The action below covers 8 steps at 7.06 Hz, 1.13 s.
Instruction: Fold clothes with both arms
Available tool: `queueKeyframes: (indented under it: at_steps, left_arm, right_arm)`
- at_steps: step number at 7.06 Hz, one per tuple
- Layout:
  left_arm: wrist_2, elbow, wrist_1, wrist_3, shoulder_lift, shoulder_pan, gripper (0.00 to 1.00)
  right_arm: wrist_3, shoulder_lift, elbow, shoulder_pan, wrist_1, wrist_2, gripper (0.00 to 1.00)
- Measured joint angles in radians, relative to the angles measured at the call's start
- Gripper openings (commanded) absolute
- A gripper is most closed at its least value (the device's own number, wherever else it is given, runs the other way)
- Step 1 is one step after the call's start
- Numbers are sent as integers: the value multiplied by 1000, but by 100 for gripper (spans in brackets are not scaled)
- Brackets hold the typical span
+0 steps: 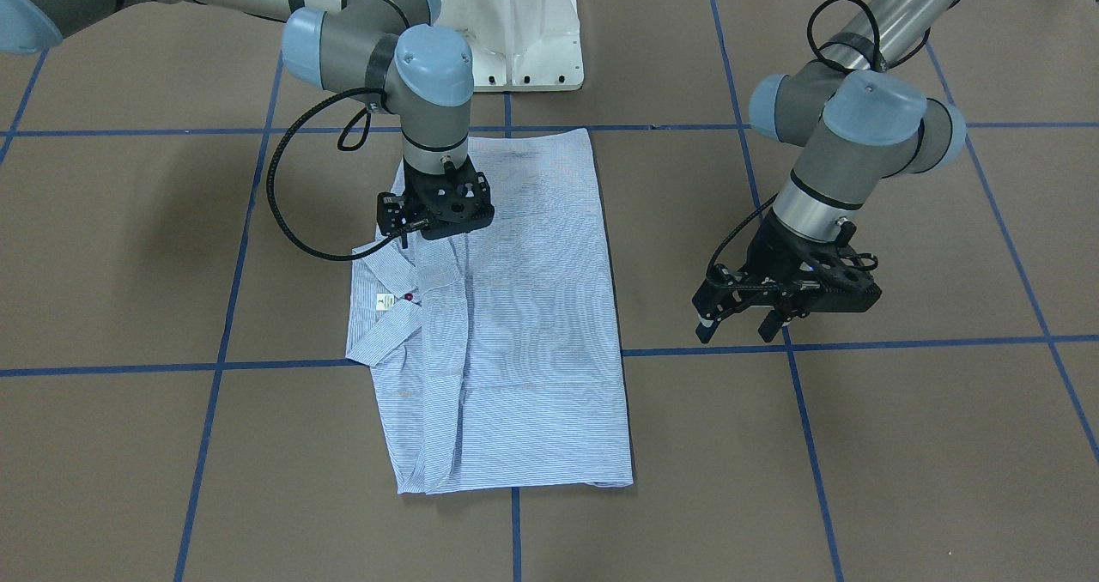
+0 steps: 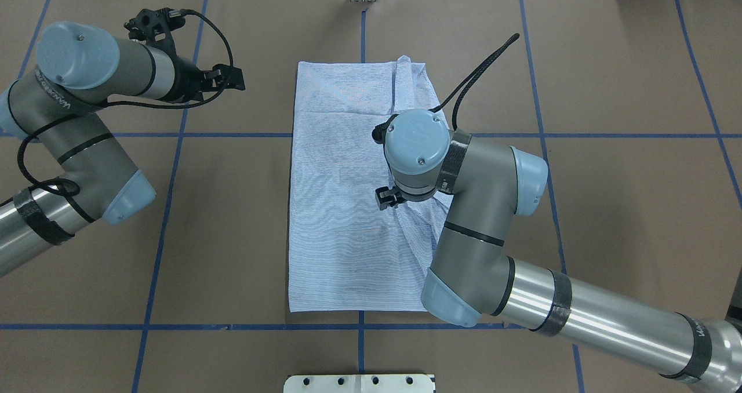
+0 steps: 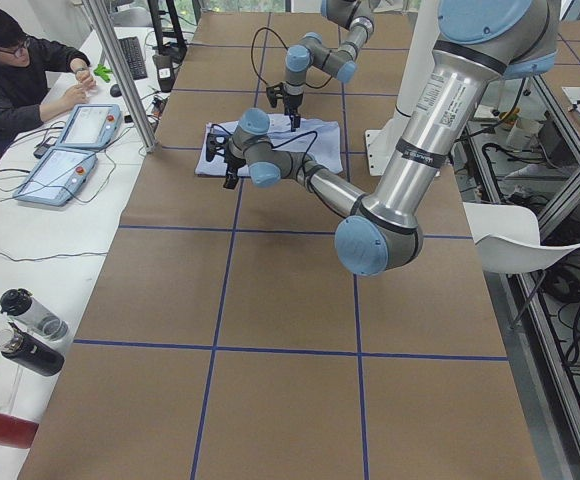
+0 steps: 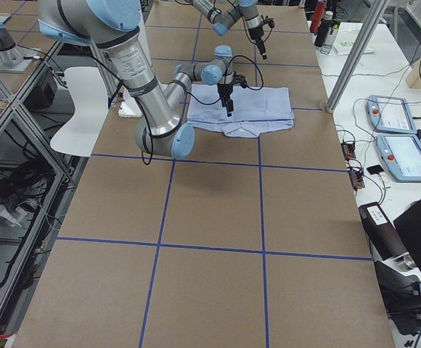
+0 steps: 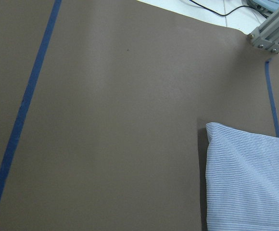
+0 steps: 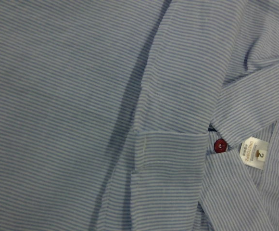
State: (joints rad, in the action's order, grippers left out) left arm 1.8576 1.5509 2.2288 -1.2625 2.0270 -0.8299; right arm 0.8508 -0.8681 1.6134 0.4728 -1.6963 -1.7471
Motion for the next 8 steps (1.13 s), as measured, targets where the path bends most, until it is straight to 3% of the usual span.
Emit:
queueKeyframes:
  at_steps: [3,8]
  left_arm:
    - [0,0,0,0,0,0,100]
    - [0,-1,1,-1,4,0,100]
  right_arm:
    - [-3,28,-59,-7,1,3,100]
    - [-7,22,-77,-3,-5,10,100]
